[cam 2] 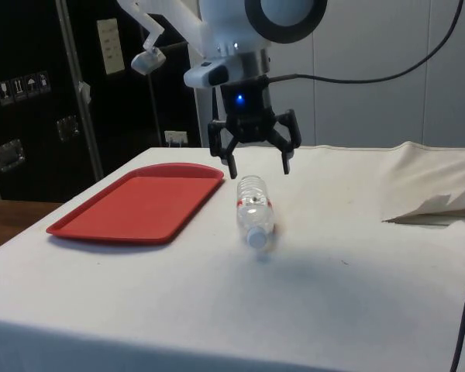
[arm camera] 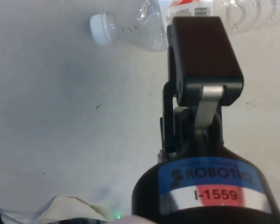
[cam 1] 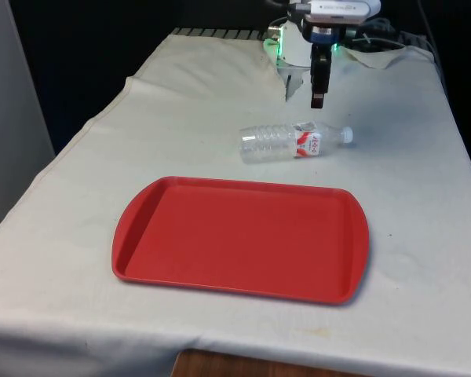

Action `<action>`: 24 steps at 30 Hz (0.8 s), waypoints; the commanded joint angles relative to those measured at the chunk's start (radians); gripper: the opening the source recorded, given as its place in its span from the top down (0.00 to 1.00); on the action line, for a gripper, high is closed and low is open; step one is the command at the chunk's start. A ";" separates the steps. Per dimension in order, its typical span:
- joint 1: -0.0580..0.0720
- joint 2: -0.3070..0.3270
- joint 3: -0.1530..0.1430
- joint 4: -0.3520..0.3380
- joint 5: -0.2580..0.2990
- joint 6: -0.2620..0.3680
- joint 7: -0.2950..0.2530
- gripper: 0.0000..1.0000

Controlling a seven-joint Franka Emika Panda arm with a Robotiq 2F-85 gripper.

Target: Place the bottle upright on the tray.

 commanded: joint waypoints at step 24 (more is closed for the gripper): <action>0.000 0.035 -0.003 -0.002 -0.024 0.134 -0.109 0.00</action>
